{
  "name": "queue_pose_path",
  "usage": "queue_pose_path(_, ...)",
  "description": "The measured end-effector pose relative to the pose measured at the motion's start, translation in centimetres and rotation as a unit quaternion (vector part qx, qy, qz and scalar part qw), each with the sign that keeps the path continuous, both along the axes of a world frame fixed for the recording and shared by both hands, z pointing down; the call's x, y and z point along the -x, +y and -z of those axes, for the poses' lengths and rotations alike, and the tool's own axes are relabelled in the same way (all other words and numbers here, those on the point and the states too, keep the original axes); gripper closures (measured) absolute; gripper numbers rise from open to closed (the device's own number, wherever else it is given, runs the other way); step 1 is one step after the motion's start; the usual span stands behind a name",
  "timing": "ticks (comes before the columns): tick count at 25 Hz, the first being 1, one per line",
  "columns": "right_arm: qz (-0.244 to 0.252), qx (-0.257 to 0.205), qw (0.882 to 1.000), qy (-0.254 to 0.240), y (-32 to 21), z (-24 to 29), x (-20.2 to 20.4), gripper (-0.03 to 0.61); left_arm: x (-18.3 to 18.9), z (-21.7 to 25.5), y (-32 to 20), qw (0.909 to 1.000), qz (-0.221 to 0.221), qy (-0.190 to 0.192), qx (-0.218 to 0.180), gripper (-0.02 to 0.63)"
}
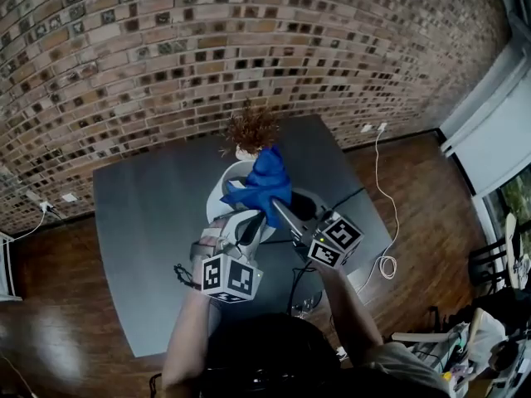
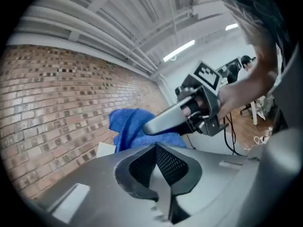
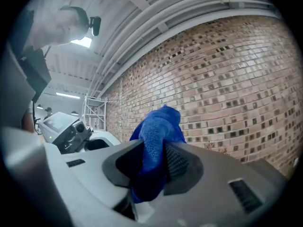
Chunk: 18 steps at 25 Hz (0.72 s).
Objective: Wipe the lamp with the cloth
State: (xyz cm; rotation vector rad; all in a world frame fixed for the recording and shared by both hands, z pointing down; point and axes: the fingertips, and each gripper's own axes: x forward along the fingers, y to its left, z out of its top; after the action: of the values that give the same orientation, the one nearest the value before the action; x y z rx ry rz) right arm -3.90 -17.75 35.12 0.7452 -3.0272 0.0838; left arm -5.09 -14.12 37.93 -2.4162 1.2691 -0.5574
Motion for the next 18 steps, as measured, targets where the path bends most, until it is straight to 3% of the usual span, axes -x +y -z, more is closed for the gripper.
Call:
queue_pose_path(4,0.004,-0.039,0.998,0.042,-1.6,0.5,-0.9,0.468,-1.0,-0.5,-0.6,0.9992,-0.014,-0.030,0.024,0.611)
queue_pose_path(7,-0.029,-0.042,0.998,0.037,-5.2,1.3,-2.2,0.466,-1.5,-0.8,-0.6,0.9976,-0.027,-0.057,0.027,0.611)
queue_pose_path(13,-0.034,-0.035,0.997,0.064,-12.0,0.9,0.2,0.466,-1.3,-0.9,-0.5,0.9983,-0.022,-0.049,0.021,0.612)
queue_pose_path(18,-0.013,-0.029,0.995,0.095,-12.7,0.8,2.3,0.466,-1.5,-1.0,-0.9,0.9986,-0.011,-0.044,0.026,0.612)
